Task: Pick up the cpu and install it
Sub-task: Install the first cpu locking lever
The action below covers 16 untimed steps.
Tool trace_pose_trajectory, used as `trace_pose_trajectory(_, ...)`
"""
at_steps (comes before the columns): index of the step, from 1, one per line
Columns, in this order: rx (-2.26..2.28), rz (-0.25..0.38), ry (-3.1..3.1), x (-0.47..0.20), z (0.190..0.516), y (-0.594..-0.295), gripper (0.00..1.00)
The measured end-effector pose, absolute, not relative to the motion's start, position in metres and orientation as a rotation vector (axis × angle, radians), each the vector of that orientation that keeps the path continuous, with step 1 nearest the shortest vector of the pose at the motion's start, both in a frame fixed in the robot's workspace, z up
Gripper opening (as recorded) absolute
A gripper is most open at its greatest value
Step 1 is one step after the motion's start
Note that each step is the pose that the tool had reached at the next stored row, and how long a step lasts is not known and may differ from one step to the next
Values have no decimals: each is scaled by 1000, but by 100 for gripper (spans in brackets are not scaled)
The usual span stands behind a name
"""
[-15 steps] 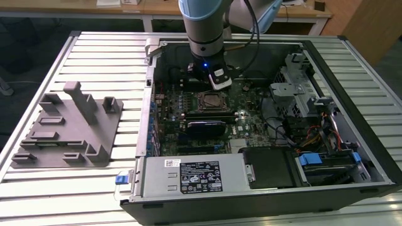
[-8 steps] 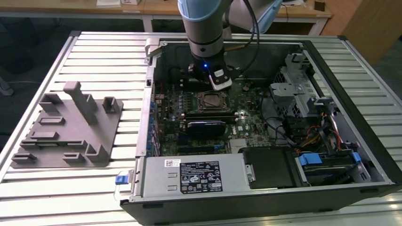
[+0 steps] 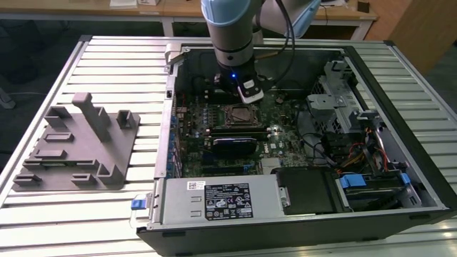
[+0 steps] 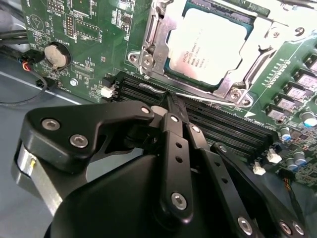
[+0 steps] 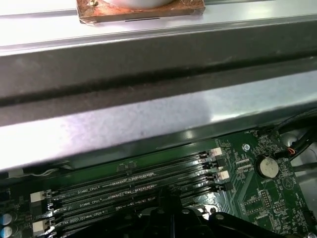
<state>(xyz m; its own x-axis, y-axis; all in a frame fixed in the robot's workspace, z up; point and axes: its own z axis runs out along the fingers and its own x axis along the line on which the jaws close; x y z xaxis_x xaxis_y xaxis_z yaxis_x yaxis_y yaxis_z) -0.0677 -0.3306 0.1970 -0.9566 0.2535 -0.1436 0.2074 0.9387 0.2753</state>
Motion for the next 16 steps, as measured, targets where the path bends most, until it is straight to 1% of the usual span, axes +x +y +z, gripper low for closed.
trace_pose_trajectory(16,347,387,2907,-68,189,-341,11)
